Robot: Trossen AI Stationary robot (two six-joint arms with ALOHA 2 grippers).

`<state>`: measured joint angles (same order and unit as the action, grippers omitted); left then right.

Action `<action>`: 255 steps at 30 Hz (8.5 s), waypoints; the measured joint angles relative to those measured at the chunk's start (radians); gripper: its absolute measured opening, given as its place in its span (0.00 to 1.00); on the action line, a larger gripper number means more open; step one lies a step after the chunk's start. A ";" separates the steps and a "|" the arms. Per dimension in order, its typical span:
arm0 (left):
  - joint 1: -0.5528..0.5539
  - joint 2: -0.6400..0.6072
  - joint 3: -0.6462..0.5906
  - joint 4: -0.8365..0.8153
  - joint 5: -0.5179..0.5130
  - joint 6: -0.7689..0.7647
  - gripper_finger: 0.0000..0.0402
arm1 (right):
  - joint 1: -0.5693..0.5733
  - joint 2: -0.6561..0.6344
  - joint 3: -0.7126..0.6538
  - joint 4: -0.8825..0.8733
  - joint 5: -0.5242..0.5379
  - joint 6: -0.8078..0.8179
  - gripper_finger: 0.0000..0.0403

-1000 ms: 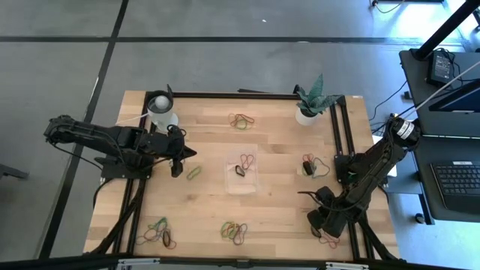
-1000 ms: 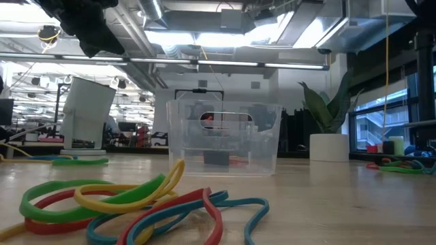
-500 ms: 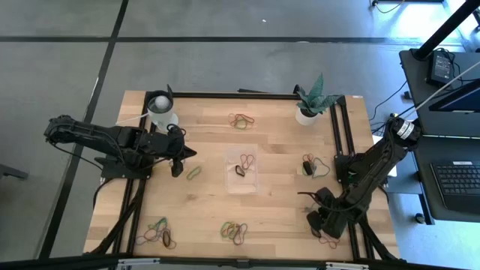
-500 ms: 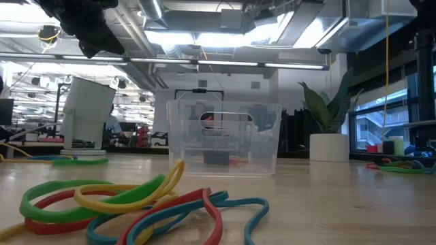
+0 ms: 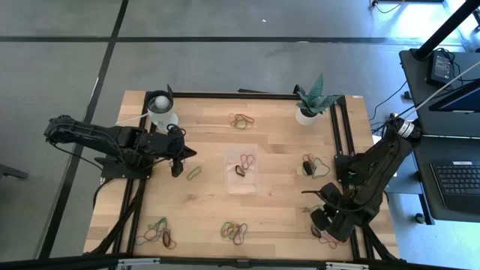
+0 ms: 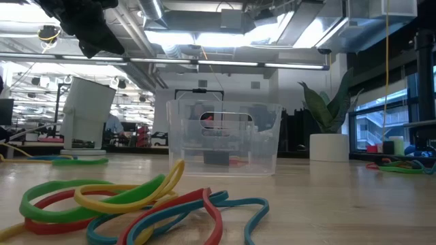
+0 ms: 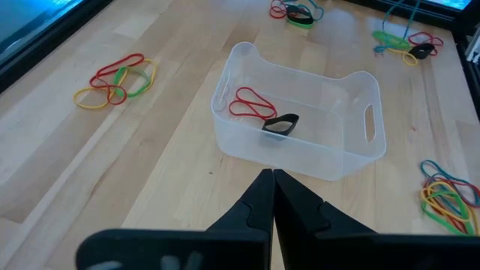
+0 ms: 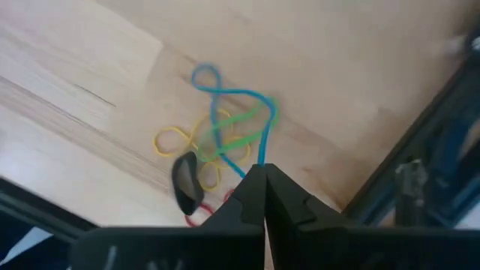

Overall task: Pick and place rubber bands into bin
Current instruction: Put the blue rubber band into the transparent bin, then put the green rubber band into the transparent bin

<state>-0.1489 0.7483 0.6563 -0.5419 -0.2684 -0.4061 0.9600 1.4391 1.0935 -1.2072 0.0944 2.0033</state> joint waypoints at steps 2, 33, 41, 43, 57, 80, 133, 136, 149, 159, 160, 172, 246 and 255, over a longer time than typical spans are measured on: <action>0.000 0.000 0.000 0.000 -0.002 0.000 0.01 | 0.000 0.000 0.059 -0.071 0.020 0.000 0.00; 0.000 0.000 0.000 0.000 -0.003 0.000 0.01 | -0.002 -0.002 0.396 -0.332 0.288 -0.073 0.00; 0.000 0.000 0.000 0.000 -0.003 0.000 0.01 | -0.075 -0.002 0.395 -0.298 0.493 -0.156 0.00; 0.000 0.000 0.000 0.000 -0.003 0.000 0.01 | -0.118 -0.001 0.394 -0.260 0.519 -0.221 0.00; 0.000 0.000 0.000 0.000 -0.002 0.000 0.01 | -0.547 -0.001 0.394 0.386 0.508 -1.075 0.00; 0.000 0.000 0.000 0.000 -0.003 0.000 0.01 | -0.791 0.364 0.394 0.607 0.166 -1.166 0.00; -0.117 0.058 0.037 -0.029 -0.006 0.288 0.01 | -0.563 -0.067 -0.020 0.573 0.252 -1.115 0.04; -0.158 0.128 0.113 -0.090 -0.090 0.250 0.01 | -0.536 -0.113 -0.102 0.553 0.244 -1.118 0.04; -0.269 0.555 0.498 -0.533 -0.155 -0.214 0.01 | -0.430 -0.267 -0.272 0.593 0.100 -1.244 0.01; -0.354 0.692 0.572 -0.658 0.034 -0.476 0.01 | -0.414 -0.579 -0.584 0.898 0.096 -1.319 0.00; -0.365 0.694 0.567 -0.668 0.050 -0.496 0.01 | -0.415 -0.594 -0.602 0.925 0.096 -1.318 0.00; -0.522 0.699 0.448 -0.686 0.183 -0.806 0.02 | -0.416 -0.633 -0.640 0.980 0.098 -1.349 0.00; -0.892 0.900 0.540 -0.543 0.367 -0.978 0.01 | -0.419 -0.632 -0.640 0.995 0.228 -1.334 0.02; -0.800 0.896 0.731 -0.696 0.146 -0.975 0.01 | -0.419 -0.632 -0.640 0.996 0.228 -1.332 0.02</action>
<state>-0.9487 1.6447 1.3878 -1.2378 -0.1221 -1.3811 0.5407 0.8070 0.4538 -0.2115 0.3221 0.6712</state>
